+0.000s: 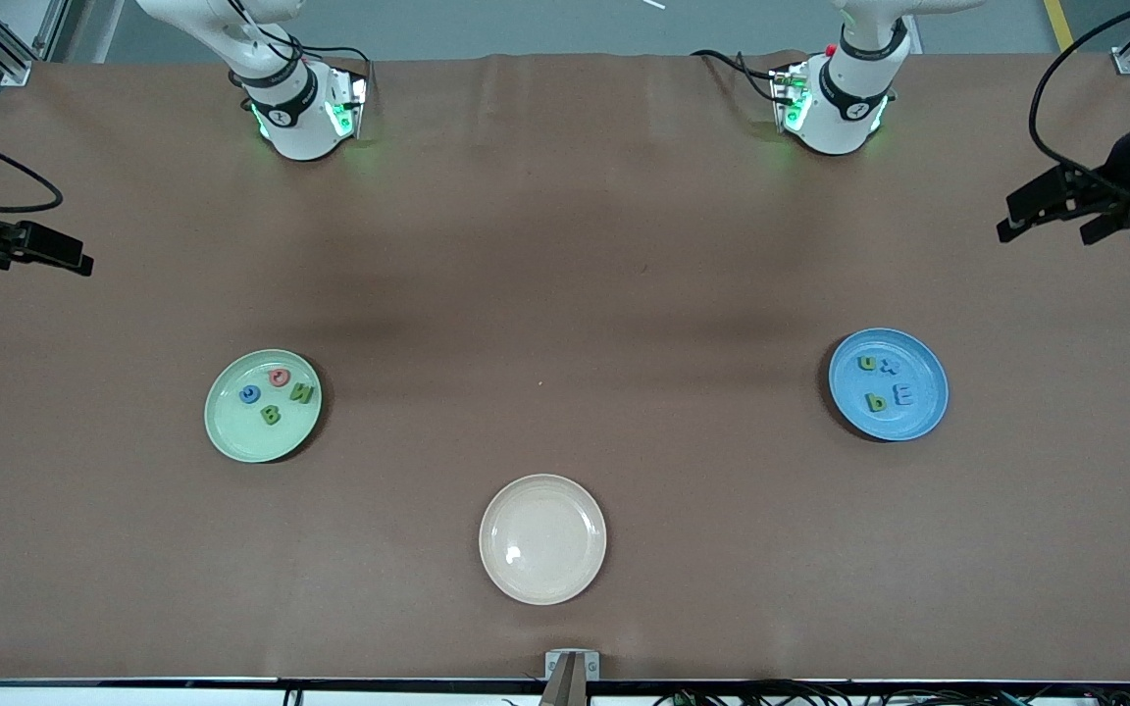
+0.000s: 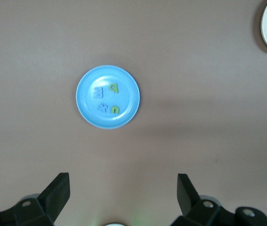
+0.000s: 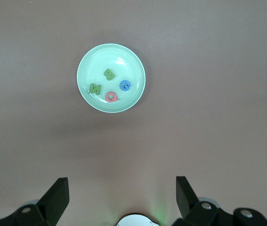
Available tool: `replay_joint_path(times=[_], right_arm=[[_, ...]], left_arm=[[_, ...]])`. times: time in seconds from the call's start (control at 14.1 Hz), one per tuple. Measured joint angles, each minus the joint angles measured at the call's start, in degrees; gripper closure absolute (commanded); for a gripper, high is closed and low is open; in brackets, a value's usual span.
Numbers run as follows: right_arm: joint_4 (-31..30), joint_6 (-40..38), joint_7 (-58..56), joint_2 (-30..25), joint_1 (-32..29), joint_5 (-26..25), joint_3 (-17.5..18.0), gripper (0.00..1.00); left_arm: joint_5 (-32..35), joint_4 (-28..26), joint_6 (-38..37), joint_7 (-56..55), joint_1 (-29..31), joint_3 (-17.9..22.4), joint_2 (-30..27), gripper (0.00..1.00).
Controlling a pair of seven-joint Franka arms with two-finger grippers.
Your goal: Sort upper and lower case letters into plates
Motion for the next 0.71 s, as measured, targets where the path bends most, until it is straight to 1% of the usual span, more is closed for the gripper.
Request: replay_joint_path(times=[0.28, 0.5, 0.71], right_arm=[[-1.3, 0.0, 0.0, -2.3, -0.1, 0.0, 0.0, 0.00], [-2.5, 0.2, 0.0, -4.6, -0.4, 0.0, 0.0, 0.00], [-3.5, 1.5, -0.1, -5.1, -0.5, 0.0, 0.2, 0.00]], left_arm=[[0.0, 2.8, -2.9, 0.0, -0.1, -0.3, -0.1, 0.00], [0.2, 4.9, -3.0, 0.0, -0.1, -0.3, -0.1, 0.00], [0.4, 6.6, -3.1, 0.0, -0.2, -0.3, 0.5, 0.00]])
